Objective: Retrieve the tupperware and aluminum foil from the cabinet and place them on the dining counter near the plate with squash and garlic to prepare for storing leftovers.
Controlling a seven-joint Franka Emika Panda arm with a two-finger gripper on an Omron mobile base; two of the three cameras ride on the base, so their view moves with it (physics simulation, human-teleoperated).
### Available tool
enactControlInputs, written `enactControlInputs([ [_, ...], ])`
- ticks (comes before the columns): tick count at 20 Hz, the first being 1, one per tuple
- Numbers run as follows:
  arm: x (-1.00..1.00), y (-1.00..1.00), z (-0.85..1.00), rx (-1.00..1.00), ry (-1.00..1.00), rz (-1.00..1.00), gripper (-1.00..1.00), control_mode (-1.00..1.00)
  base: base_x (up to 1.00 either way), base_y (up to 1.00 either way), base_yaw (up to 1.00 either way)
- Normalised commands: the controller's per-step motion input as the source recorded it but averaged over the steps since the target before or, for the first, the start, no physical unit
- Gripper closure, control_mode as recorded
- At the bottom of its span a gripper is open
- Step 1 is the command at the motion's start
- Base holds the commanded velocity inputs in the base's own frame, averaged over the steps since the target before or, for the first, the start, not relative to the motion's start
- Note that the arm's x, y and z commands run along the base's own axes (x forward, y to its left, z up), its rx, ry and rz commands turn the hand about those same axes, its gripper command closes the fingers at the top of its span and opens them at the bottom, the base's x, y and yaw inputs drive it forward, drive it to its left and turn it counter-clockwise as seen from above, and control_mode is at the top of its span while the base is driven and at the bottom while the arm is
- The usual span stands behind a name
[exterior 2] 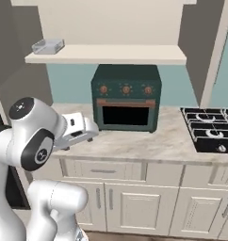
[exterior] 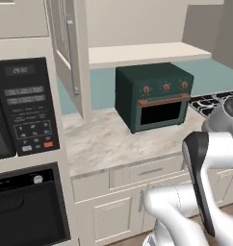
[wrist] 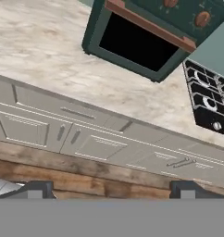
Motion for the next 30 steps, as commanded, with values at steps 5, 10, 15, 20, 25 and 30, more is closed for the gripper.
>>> enactControlInputs([
  [5, 0.0, 0.0, 0.0, 0.0, 0.0, 0.0, -1.0, 1.0, 0.53, 0.01, 0.24],
  [10, 0.0, 0.0, 0.0, 0.0, 0.0, 0.0, -1.0, 1.0, 0.6, 0.0, 0.17],
  [15, 0.0, 0.0, 0.0, 0.0, 0.0, 0.0, -1.0, 1.0, 0.7, 0.03, 0.24],
  [20, 0.0, 0.0, 0.0, 0.0, 0.0, 0.0, -1.0, 1.0, 0.55, 0.07, 0.27],
  [25, 0.01, 0.05, 0.28, 0.0, -0.02, 0.11, -1.0, -1.0, 0.05, 0.02, 0.05],
  [30, -0.11, 0.05, 0.61, 0.0, -0.09, 0.01, -1.0, -1.0, 0.0, 0.0, 0.0],
])
